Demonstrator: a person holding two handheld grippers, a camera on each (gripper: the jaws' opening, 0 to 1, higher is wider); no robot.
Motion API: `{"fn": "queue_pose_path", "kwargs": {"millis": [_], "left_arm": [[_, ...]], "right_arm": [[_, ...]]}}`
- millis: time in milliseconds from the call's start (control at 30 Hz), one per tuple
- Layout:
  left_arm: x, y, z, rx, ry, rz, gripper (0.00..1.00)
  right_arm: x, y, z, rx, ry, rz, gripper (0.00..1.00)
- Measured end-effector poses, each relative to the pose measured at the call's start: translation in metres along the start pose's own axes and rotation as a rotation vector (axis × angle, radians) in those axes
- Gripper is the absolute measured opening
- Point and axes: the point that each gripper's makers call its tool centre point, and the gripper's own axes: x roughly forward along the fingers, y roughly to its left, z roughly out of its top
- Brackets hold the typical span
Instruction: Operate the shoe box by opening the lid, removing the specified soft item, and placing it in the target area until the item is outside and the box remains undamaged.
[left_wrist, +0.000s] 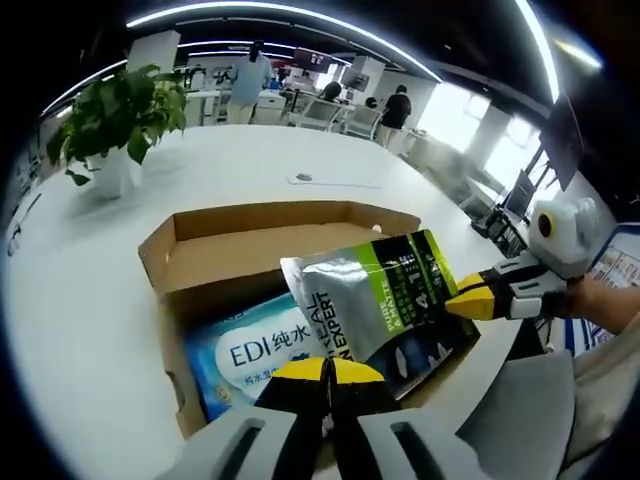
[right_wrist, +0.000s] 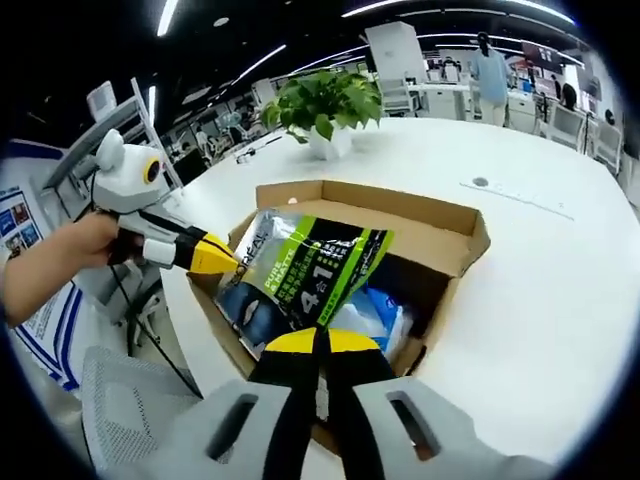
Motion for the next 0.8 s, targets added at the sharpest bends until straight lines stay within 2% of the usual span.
{"fn": "queue_pose_path", "kwargs": {"millis": [200, 467, 800], "left_arm": [[0.010, -0.021, 0.012, 0.025, 0.005, -0.021, 0.00], [0.025, -0.049, 0.023, 0.043, 0.011, -0.055, 0.00], [0.043, -0.075, 0.030, 0.052, 0.019, -0.076, 0.00]], "right_arm": [[-0.019, -0.015, 0.000, 0.071, -0.015, -0.029, 0.00], [-0.043, -0.039, -0.001, 0.111, -0.024, -0.077, 0.00], [-0.063, -0.063, -0.004, 0.135, -0.020, -0.114, 0.00]]}}
